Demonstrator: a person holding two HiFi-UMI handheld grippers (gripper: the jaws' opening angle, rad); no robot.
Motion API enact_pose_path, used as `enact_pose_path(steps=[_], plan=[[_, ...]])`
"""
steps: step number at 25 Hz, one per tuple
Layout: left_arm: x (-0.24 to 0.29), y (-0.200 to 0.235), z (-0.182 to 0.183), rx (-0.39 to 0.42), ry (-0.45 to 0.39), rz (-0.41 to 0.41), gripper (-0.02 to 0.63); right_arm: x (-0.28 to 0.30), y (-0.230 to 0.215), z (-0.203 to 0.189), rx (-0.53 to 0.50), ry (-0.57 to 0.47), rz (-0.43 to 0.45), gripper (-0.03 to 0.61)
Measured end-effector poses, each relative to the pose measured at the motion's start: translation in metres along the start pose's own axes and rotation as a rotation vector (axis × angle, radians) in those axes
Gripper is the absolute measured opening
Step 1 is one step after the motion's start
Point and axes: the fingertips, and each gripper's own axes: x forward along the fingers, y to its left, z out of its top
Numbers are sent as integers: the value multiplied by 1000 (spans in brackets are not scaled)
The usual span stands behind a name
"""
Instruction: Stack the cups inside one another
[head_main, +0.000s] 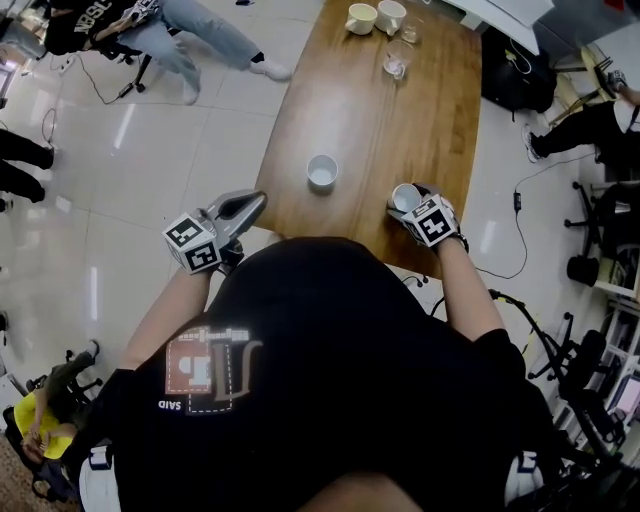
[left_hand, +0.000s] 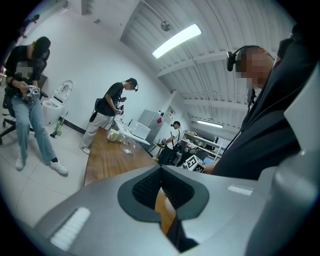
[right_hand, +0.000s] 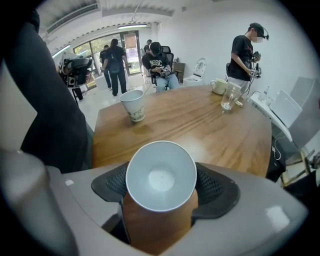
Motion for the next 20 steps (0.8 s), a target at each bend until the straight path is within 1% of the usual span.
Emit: enact_pose_path(steps=[3,5,8,12,15,17,20], plan=[[-6,2,-3,-7,-8,13,2,2,-3,3,-7,-10,-14,385],[-8,3,-3,-5,-23,14,2,-2,-4,11,4,-35,-11,382],[-13,5,1,-6,-53,24,2,-19,2,48,-8,-107,12,382],[-28,9,2,-5,-98,41,2,-42,22,127,-113,-199,48,382],[-42,11,3,-15,-109,76,2,-51,49,179,-205,-233,99,382],[-49,13,3,-15,-114,94,2,-46,67,200,-262,-222,135,383],[-61,17,1,-13,-132,104,2,-23,86,206,-320,-162,165,385]])
